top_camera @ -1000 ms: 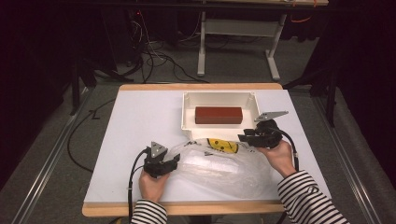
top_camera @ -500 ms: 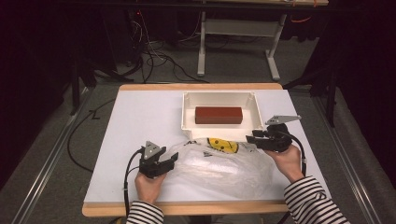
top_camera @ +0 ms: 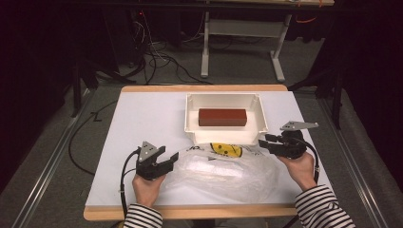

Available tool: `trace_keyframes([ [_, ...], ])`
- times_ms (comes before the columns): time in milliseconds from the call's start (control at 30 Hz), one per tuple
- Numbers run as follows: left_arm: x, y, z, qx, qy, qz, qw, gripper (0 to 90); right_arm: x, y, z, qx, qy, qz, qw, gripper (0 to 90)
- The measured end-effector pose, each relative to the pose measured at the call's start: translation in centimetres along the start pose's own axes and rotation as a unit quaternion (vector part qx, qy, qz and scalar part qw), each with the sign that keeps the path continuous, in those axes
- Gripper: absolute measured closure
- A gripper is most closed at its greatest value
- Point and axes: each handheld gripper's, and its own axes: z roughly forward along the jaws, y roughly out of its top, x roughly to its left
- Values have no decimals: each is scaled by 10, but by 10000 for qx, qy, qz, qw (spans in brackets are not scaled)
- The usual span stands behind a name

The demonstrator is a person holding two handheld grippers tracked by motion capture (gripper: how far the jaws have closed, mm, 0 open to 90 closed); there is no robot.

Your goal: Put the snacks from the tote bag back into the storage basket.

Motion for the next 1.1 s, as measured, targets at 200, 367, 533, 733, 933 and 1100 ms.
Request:
trace_keyframes([
  [200,4,0,-2,34,83,-13,10000,406,-4,-7,-5,-52,-68,58,9999,578],
  [367,10,-2,-3,36,169,-61,9998,398,-8,-14,-7,-114,-123,149,9997,565],
  [533,15,-3,-4,55,247,-116,9996,396,-13,-21,-11,-223,-198,222,9993,559],
  [733,21,-5,-5,114,340,-135,9993,396,-18,-30,-13,-288,-293,316,9987,559],
  [933,28,-7,-6,125,316,-235,9991,393,-24,-36,-16,-349,-363,447,9977,550],
  [1100,33,-7,-6,146,355,-291,9988,390,-30,-43,-16,-367,-420,558,9969,545],
])
